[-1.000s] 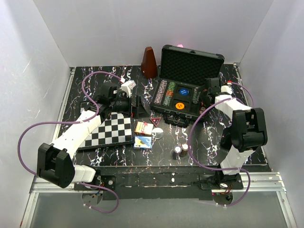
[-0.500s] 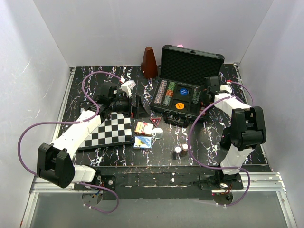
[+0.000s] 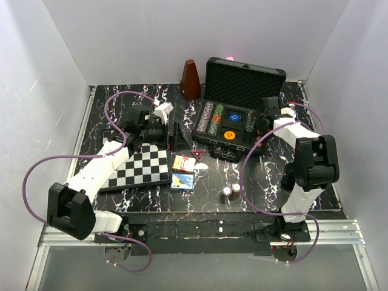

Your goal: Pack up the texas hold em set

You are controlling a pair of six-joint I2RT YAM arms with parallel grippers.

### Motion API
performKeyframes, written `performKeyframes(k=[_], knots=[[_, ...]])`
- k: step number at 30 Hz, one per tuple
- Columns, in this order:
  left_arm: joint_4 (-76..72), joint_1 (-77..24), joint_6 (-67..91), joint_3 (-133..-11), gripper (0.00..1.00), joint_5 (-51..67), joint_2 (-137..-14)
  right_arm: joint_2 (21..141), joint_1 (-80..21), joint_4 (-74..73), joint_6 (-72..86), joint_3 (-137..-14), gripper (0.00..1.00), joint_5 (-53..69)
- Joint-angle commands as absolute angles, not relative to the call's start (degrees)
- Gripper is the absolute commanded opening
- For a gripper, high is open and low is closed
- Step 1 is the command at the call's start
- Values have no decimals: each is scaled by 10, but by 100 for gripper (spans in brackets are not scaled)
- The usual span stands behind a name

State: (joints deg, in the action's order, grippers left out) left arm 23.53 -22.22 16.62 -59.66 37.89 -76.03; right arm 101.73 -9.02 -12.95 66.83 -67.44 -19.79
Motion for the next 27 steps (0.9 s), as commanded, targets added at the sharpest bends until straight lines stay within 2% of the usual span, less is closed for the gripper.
performKeyframes(k=[1,6,20,27], knots=[[235,-219,159,-614,98,377,-745,1003,-83,-33,664,-720,93,-220],[235,-219,160,-614,98,378,-744,975,-85,-89,681,-685,94,-210],[233,-219,163,-614,98,384,-746,890,-85,-118,679,-568,95,-216],[233,-219,156,-612,98,365,-739,821,-85,-84,558,-519,89,-208]])
